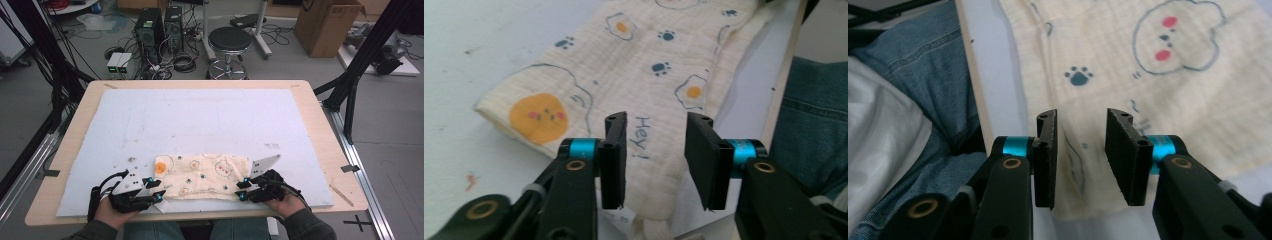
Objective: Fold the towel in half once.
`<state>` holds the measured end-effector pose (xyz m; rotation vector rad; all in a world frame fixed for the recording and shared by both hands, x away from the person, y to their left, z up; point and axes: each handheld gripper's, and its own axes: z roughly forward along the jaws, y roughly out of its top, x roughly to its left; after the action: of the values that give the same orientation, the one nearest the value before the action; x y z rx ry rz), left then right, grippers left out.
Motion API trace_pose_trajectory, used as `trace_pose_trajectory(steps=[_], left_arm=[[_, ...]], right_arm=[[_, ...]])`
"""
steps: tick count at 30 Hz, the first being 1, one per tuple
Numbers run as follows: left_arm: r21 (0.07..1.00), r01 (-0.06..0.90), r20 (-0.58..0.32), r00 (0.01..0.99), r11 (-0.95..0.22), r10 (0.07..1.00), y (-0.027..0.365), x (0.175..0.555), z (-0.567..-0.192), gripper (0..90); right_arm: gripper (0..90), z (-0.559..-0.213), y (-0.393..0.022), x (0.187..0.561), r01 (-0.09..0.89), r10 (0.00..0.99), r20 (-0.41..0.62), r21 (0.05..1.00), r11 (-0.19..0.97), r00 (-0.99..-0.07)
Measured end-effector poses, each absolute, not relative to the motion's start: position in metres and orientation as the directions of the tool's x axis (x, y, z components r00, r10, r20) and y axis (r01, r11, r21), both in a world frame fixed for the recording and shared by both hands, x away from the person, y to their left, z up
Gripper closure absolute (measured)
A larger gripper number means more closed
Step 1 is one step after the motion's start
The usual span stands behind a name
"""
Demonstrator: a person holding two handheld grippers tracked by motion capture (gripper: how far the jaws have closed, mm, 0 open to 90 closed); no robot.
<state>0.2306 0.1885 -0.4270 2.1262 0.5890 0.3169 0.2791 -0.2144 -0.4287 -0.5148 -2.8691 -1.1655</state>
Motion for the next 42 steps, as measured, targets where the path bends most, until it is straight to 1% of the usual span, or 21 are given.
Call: trace_pose_trajectory(steps=[2, 3, 5, 7, 10, 18, 22, 31, 39, 42], left_arm=[[0.795, 0.296, 0.022, 0.859, -0.530, 0.512, 0.184, 0.232, -0.430, 60.1], [0.778, 0.303, 0.026, 0.860, -0.551, 0.509, 0.182, 0.233, -0.432, 62.2], [0.749, 0.317, 0.029, 0.862, -0.582, 0.506, 0.180, 0.235, -0.436, 67.3], [0.749, 0.318, 0.021, 0.866, -0.582, 0.500, 0.180, 0.236, -0.439, 70.0], [0.745, 0.311, 0.028, 0.869, -0.590, 0.494, 0.180, 0.237, -0.438, 74.3], [0.751, 0.309, 0.032, 0.865, -0.584, 0.500, 0.180, 0.237, -0.438, 83.6], [0.750, 0.315, 0.031, 0.862, -0.581, 0.506, 0.180, 0.237, -0.438, 85.0], [0.767, 0.319, 0.032, 0.848, -0.557, 0.530, 0.184, 0.236, -0.435, 86.4], [0.782, 0.310, 0.034, 0.846, -0.541, 0.533, 0.188, 0.229, -0.430, 86.6], [0.773, 0.317, 0.030, 0.846, -0.549, 0.532, 0.189, 0.228, -0.432, 86.6]], right_arm=[[64.5, -0.431, -0.209, 0.279, 0.285, 0.293, 0.101, 0.660, 0.695, -0.951], [65.1, -0.432, -0.206, 0.279, 0.272, 0.288, 0.084, 0.650, 0.710, -0.954], [70.1, -0.432, -0.205, 0.279, 0.261, 0.291, 0.064, 0.652, 0.712, -0.954], [75.4, -0.432, -0.206, 0.281, 0.273, 0.299, 0.074, 0.652, 0.707, -0.951], [80.7, -0.431, -0.206, 0.283, 0.281, 0.303, 0.081, 0.649, 0.707, -0.950], [85.4, -0.421, -0.208, 0.286, 0.296, 0.308, 0.106, 0.677, 0.674, -0.945], [85.8, -0.412, -0.208, 0.286, 0.284, 0.300, 0.103, 0.697, 0.659, -0.948], [85.8, -0.402, -0.211, 0.276, 0.269, 0.290, 0.095, 0.709, 0.652, -0.952], [85.8, -0.411, -0.214, 0.268, 0.286, 0.280, 0.123, 0.684, 0.671, -0.952], [85.4, -0.416, -0.213, 0.267, 0.293, 0.278, 0.133, 0.672, 0.680, -0.951]])
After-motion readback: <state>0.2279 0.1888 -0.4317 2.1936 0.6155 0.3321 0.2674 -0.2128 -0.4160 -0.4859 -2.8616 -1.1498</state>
